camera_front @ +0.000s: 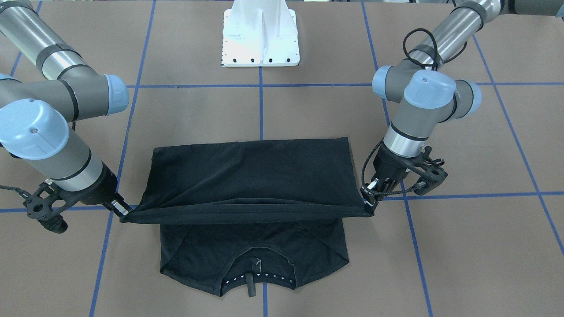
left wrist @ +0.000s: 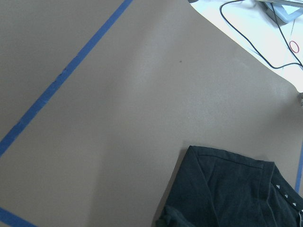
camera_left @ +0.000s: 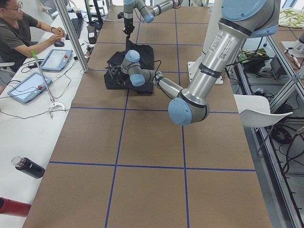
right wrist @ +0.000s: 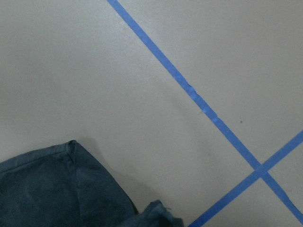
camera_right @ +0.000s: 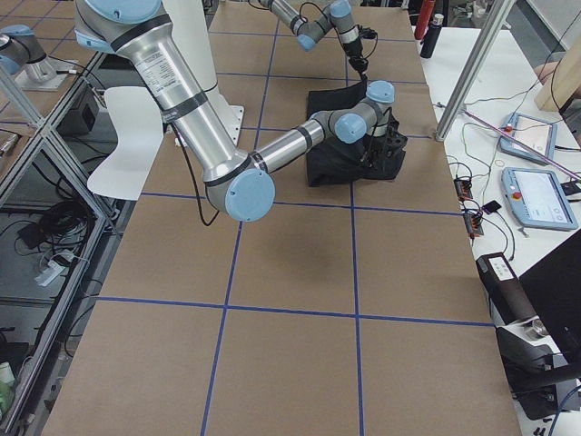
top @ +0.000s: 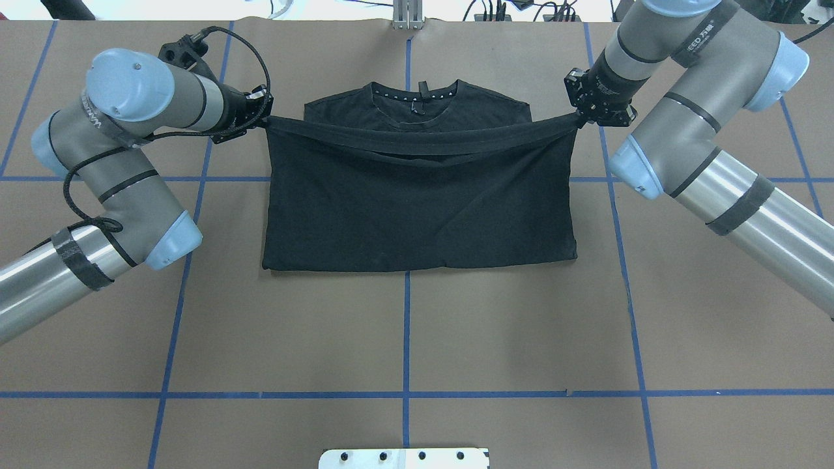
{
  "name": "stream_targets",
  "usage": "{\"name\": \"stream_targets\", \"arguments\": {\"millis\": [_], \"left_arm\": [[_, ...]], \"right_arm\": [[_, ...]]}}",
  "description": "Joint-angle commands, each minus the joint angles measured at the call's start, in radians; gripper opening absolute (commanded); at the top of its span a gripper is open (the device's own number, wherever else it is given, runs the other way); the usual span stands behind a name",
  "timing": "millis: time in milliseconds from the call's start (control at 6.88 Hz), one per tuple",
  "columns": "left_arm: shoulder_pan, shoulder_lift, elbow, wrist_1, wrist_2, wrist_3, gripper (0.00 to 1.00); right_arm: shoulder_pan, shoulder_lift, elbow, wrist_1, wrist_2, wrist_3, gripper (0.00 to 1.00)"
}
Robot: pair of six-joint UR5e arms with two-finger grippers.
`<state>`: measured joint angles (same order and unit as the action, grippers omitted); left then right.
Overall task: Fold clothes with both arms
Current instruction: 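Lift both hem corners and fold them toward the collar with both grippers, then release the hem corners and raise both grippers away from the shirt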
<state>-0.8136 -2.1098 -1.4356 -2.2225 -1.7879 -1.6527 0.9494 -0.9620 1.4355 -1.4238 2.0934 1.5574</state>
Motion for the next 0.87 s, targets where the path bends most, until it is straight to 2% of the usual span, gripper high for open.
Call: {"name": "stream_targets", "arguments": {"millis": [0, 145, 436, 581, 726], "left_arm": [[0.001, -0.002, 0.067, -0.084, 0.002, -0.001, 0.0], [0.001, -0.004, 0.069, -0.085, 0.002, -0.001, 0.0], [0.001, -0.027, 0.119, -0.112, 0.024, -0.001, 0.15], [0.001, -0.027, 0.136, -0.129, 0.025, -0.001, 0.26], [-0.006, -0.03, 0.148, -0.131, 0.031, -0.001, 0.31]], "right_arm": [[-0.02, 0.031, -0.071, 0.037, -0.047, 0.0, 0.0], [-0.02, 0.031, -0.082, 0.048, -0.049, -0.002, 0.0], [-0.02, 0.095, -0.174, 0.071, -0.059, 0.001, 0.0], [-0.02, 0.101, -0.194, 0.08, -0.059, 0.001, 0.0], [-0.02, 0.103, -0.213, 0.107, -0.07, 0.003, 0.0]]}}
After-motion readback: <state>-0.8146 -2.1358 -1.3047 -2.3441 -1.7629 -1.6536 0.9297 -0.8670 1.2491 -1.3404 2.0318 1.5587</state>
